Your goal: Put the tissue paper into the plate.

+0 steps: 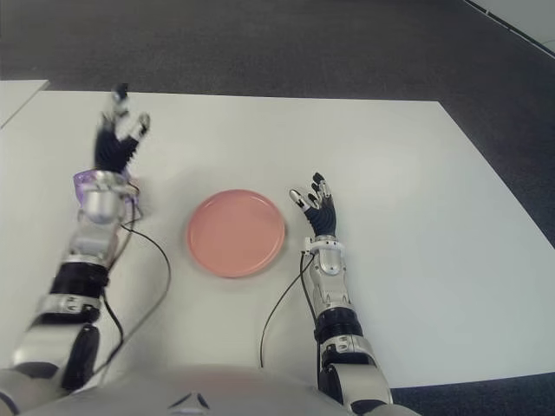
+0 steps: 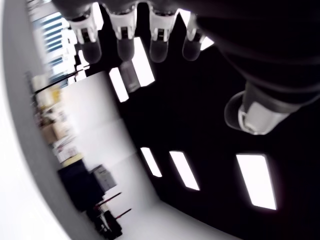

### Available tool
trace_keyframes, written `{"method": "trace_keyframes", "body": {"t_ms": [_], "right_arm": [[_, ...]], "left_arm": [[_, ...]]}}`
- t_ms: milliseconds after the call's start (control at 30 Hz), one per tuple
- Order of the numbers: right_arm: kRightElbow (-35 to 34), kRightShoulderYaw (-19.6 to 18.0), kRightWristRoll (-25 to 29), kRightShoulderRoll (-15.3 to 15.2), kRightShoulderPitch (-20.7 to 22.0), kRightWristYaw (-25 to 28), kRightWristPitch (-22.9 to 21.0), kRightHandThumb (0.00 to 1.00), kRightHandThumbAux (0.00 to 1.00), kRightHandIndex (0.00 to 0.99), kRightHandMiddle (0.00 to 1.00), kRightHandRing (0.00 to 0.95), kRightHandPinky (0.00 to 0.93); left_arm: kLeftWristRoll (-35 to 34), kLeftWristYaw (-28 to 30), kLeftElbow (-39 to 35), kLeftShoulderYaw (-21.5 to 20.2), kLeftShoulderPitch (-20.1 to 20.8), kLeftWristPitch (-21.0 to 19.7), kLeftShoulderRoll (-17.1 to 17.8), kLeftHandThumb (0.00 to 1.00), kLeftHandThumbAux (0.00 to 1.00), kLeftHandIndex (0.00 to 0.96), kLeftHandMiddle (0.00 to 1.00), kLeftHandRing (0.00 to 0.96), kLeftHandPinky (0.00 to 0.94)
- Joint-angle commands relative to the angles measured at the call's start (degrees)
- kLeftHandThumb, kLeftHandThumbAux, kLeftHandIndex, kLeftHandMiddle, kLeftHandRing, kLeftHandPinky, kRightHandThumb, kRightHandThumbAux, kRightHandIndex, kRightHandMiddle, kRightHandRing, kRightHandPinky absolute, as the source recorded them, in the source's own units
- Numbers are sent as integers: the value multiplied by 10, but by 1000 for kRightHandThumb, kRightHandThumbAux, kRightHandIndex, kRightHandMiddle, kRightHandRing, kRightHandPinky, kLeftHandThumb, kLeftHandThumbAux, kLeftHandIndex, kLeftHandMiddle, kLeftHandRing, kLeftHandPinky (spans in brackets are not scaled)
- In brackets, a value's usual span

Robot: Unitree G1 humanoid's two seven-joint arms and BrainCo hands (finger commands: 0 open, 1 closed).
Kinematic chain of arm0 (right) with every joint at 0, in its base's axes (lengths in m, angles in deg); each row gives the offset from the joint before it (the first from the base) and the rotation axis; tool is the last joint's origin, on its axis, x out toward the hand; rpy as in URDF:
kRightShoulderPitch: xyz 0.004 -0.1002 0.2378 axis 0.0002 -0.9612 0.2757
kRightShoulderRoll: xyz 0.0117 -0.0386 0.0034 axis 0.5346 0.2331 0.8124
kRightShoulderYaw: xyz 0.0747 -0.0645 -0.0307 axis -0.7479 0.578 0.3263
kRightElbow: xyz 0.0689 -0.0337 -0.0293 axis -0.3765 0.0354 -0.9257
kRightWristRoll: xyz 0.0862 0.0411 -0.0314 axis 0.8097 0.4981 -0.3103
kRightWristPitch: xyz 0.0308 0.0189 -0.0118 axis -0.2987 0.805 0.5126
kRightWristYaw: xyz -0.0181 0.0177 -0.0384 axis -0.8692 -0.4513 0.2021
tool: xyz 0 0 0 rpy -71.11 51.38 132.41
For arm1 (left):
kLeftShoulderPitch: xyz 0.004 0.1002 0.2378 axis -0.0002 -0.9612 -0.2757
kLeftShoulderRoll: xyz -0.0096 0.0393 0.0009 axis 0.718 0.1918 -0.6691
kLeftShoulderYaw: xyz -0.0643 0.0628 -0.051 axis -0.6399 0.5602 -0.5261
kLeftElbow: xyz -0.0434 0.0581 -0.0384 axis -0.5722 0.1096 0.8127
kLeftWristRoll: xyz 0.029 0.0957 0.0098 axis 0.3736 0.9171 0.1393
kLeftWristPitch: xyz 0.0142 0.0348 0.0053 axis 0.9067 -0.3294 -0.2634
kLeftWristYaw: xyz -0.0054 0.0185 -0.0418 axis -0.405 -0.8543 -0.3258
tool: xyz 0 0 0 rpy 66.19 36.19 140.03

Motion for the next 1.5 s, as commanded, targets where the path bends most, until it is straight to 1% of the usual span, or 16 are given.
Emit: {"method": "trace_keyframes", "body": {"t_ms": [33, 100, 200, 367, 467, 567, 733, 900, 967, 1067, 1133, 1167, 1233, 1333, 1433, 1500], "right_arm": [[27, 1, -2, 6, -18, -1, -20, 43, 602, 0, 0, 0, 0], [29, 2, -2, 7, -16, -1, -20, 43, 603, 0, 0, 0, 0], [35, 2, -1, 8, -13, -1, -21, 44, 602, 0, 0, 0, 0], [46, 2, -1, 8, -9, 0, -19, 44, 602, 0, 0, 0, 0], [53, 2, 0, 9, -6, 0, -17, 42, 604, 0, 0, 0, 0], [61, 1, 0, 10, -3, -2, -13, 41, 607, 0, 0, 0, 0], [83, 0, -1, 12, 6, -6, -1, 42, 616, 0, 0, 0, 0], [106, -3, 1, 14, 15, -9, 12, 47, 630, 0, 0, 0, 0], [112, -4, 3, 15, 18, -9, 16, 50, 636, 0, 0, 0, 0], [120, -7, 6, 16, 21, -8, 20, 55, 641, 0, 0, 0, 0], [128, -9, 8, 17, 25, -8, 23, 57, 641, 0, 0, 0, 0], [133, -11, 10, 18, 27, -8, 25, 58, 641, 0, 0, 0, 0], [139, -13, 11, 18, 30, -6, 27, 60, 638, 0, 0, 0, 0], [146, -15, 13, 17, 33, -2, 28, 61, 634, 0, 0, 0, 0], [152, -18, 15, 16, 36, 2, 29, 61, 635, 0, 0, 0, 0], [154, -18, 16, 16, 37, 3, 31, 58, 639, 0, 0, 0, 0]], "left_arm": [[35, 3, -41, 4, -13, -36, 21, 46, 469, 0, 0, 0, 0], [53, 6, -58, 5, -10, -52, 38, 54, 458, 0, 0, 0, 0], [90, 16, -80, 3, -8, -84, 73, 71, 440, 0, 0, 0, 0], [125, 23, -104, -1, -10, -130, 106, 81, 390, 0, 0, 0, 0], [169, 6, -112, 4, -9, -165, 125, 78, 366, 0, 0, 0, 0], [209, -17, -113, 10, -9, -185, 137, 67, 356, 0, 0, 0, 0], [301, -51, -120, 21, -8, -256, 161, 32, 349, 0, 0, 0, 0], [362, -33, -134, 32, -9, -336, 169, 5, 339, 0, 0, 0, 0], [375, -23, -140, 37, -9, -360, 170, 2, 336, 0, 0, 0, 0], [392, 1, -146, 46, -12, -394, 177, 0, 330, 0, 0, 0, 0], [408, 59, -156, 58, -17, -428, 188, 0, 326, 0, 0, 0, 0], [416, 100, -162, 66, -21, -445, 196, 0, 322, 0, 0, 0, 0], [424, 159, -172, 78, -29, -467, 209, 0, 315, 0, 0, 0, 0], [427, 229, -182, 91, -39, -482, 226, 0, 299, 0, 0, 0, 0], [417, 308, -186, 104, -42, -485, 250, 0, 278, 0, 0, 0, 0], [413, 342, -187, 110, -42, -484, 262, 0, 260, 0, 0, 0, 0]]}}
